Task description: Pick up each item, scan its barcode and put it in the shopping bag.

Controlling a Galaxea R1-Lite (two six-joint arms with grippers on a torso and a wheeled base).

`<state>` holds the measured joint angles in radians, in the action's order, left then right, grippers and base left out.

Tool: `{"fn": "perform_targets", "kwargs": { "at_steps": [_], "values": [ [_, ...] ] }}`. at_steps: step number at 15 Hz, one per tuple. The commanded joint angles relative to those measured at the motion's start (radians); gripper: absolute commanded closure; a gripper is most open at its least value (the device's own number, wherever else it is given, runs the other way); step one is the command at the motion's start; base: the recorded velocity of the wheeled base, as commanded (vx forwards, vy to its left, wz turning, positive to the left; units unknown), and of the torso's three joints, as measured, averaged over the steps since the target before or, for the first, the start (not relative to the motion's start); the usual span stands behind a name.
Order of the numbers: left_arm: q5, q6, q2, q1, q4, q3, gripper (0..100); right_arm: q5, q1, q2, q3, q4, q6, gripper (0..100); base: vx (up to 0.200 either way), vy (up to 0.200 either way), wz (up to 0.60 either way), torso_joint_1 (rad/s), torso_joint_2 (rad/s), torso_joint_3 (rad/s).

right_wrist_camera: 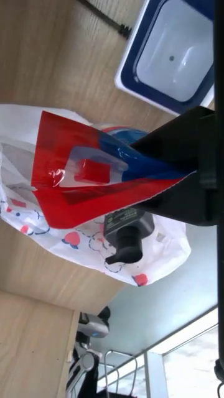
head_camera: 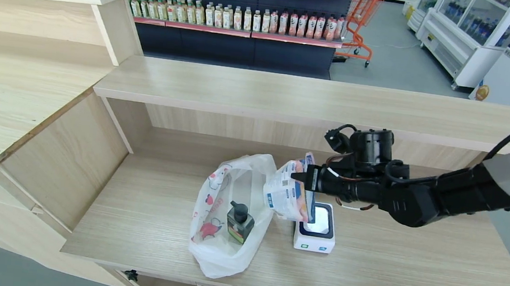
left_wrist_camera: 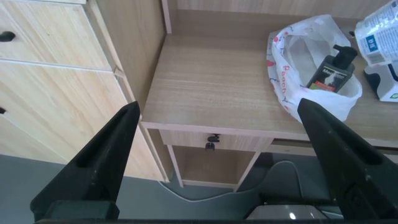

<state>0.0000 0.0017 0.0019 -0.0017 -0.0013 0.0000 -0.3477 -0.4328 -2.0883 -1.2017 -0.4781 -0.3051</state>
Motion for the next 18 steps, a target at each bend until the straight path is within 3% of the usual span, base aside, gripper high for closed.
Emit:
{"fn": "perform_targets", "kwargs": {
  "at_steps": [1, 8, 18],
  "values": [
    [0.0, 0.0, 0.0, 0.0, 0.0, 0.0, 0, 0.001, -0.029, -0.073, -0.041, -0.002, 0.001, 100, 0.0, 0.0, 0.0, 0.0, 0.0, 0.0],
    [0.0, 0.0, 0.001, 0.0, 0.0, 0.0, 0, 0.076, -0.093, -0.2, -0.222, 0.004, 0.001, 100, 0.0, 0.0, 0.0, 0.0, 0.0, 0.0],
    [0.0, 0.0, 0.001, 0.0, 0.0, 0.0, 0, 0.107, -0.118, -0.309, -0.294, 0.016, 0.006, 100, 0.0, 0.0, 0.0, 0.0, 0.0, 0.0]
  ]
}}
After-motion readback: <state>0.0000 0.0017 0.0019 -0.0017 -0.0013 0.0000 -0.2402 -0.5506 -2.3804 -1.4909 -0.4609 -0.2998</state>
